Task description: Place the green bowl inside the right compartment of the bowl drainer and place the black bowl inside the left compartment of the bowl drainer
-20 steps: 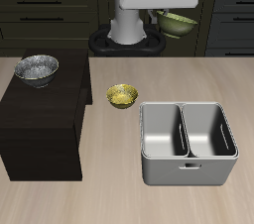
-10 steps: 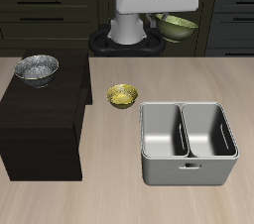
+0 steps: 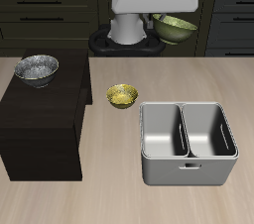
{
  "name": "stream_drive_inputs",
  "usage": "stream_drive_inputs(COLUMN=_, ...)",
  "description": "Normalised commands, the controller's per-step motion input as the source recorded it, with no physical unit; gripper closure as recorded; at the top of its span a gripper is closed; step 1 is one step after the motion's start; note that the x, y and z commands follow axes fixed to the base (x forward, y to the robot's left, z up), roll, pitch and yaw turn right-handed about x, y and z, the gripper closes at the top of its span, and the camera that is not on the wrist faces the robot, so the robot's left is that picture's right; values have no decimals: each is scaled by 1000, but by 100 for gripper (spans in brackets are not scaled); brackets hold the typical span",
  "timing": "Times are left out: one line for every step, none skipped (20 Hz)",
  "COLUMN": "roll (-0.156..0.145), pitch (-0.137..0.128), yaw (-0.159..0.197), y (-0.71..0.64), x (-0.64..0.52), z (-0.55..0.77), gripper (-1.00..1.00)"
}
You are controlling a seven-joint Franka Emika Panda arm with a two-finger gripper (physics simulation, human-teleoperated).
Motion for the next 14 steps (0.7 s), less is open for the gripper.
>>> stream_drive_inputs(roll=0, pitch=0, yaw=0, y=0, x=0, z=0, gripper=100)
stream_drive_inputs(roll=1, pitch=49, yaw=-28, y=14, x=450, z=136, gripper=100)
stream_drive_inputs(roll=84, pitch=11, yaw=-4, y=90, x=228, z=70, gripper=100)
stream_drive_inputs(roll=-63, pitch=-5, yaw=44, y=-81, x=221, z=49, gripper=100)
stream_drive_inputs(roll=0, pitch=0, yaw=0, y=0, x=0, z=0, gripper=100)
stream_drive_inputs(roll=30, pitch=35, yaw=-42, y=39, x=419, z=97, gripper=100)
stream_drive_inputs(roll=-50, pitch=30, yaw=-37, y=-77, x=191, z=37, gripper=100)
stream_drive_inputs(roll=-22, pitch=20, yaw=-5, y=-97, x=261, z=-3, gripper=100)
stream_drive_inputs(roll=46, pitch=29, yaw=38, y=70, x=194, z=-13, gripper=100)
stream_drive_inputs(roll=-12, pitch=59, yaw=-77, y=-230, x=255, z=-44, gripper=100)
stream_drive_inputs(roll=-67, pitch=15, yaw=-2, y=-132, x=286, z=8, gripper=100)
stream_drive_inputs(roll=10, pitch=0, yaw=30, y=-149, x=264, z=-8, gripper=100)
stream_drive_inputs(roll=-45, pitch=29, yaw=-52, y=-88, x=203, z=-54, gripper=100)
stream_drive_inputs(roll=11, pitch=19, yaw=8, y=-94, x=234, z=-70, gripper=100)
